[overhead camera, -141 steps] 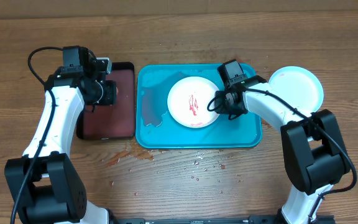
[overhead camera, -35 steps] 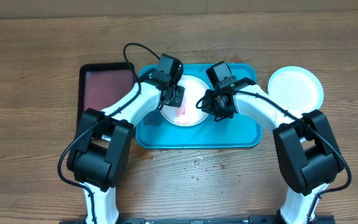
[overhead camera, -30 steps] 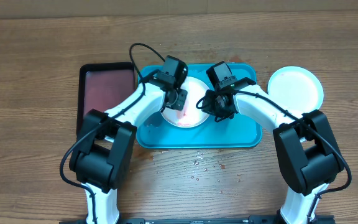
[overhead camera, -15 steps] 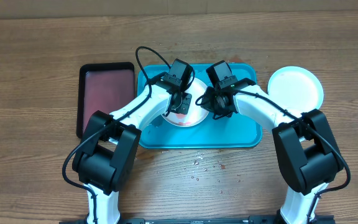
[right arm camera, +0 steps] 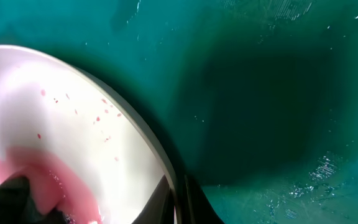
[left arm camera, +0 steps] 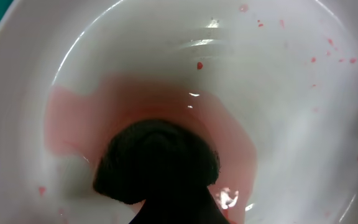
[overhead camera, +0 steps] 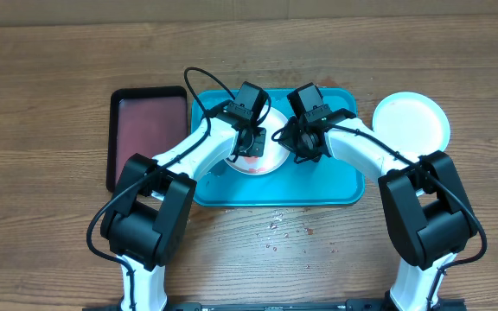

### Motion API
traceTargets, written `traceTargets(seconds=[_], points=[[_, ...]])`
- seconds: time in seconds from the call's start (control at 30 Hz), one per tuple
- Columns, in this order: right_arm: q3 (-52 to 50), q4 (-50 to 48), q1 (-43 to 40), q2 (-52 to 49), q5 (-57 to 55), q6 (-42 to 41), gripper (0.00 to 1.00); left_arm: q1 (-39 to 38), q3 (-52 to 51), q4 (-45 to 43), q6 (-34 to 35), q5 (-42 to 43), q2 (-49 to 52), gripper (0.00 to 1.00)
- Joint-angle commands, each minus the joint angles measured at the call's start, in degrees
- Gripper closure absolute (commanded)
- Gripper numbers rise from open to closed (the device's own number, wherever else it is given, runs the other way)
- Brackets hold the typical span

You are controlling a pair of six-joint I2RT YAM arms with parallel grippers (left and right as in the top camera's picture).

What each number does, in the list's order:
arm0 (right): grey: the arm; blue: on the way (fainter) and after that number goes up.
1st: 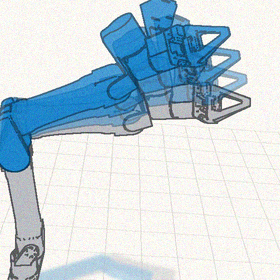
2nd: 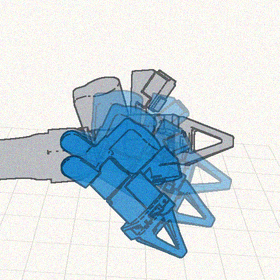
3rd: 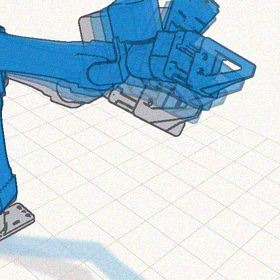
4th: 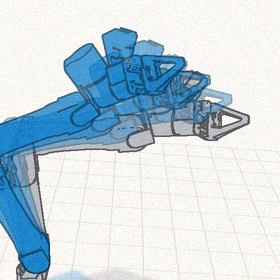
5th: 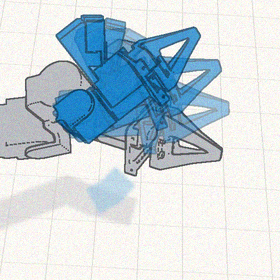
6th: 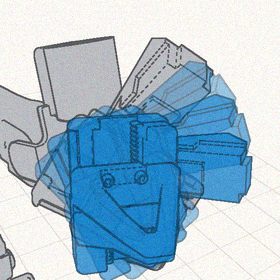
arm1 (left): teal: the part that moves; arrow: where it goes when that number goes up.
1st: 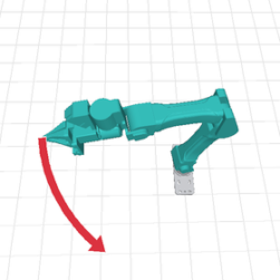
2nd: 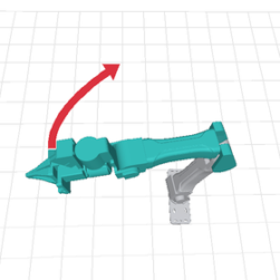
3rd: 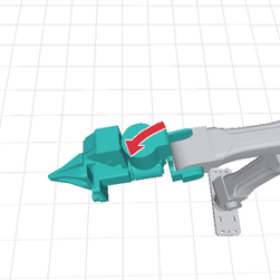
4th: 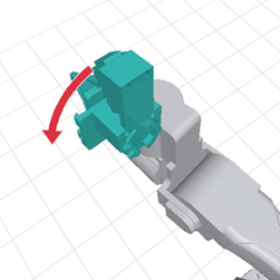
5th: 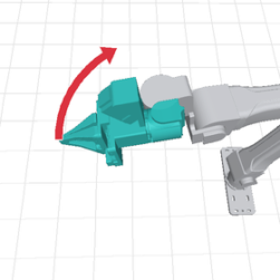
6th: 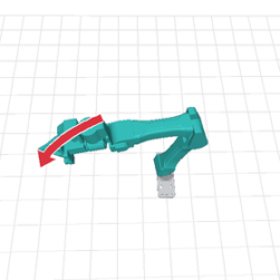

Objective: Clean dirty plates on tray and stack at the side
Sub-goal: 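Keep scrubbing the white plate with the sponge while right gripper holds rim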

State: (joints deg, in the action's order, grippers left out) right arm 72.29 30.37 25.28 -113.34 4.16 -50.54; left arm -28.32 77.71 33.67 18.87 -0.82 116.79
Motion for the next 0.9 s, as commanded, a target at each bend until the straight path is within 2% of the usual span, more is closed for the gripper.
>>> traceTargets(seconds=[0.0,0.43,0.67,0.87], points=[[1.3,-4.4,1.6,-0.2,4.5,-6.3,0.96,-2.6,-3.3,1.7,2.0,9.9,4.2,0.96],[1.3,-8.1,3.0,-0.2,3.0,-12.0,0.96,-2.6,-3.0,2.0,1.9,10.6,4.2,0.96],[1.3,-9.0,3.0,-0.2,3.0,-12.7,0.96,-2.6,-3.1,2.4,1.9,3.1,4.2,0.96],[1.3,-7.3,3.0,-0.2,2.9,-12.0,0.96,-1.2,-3.1,3.0,1.3,-9.0,4.2,0.96]])
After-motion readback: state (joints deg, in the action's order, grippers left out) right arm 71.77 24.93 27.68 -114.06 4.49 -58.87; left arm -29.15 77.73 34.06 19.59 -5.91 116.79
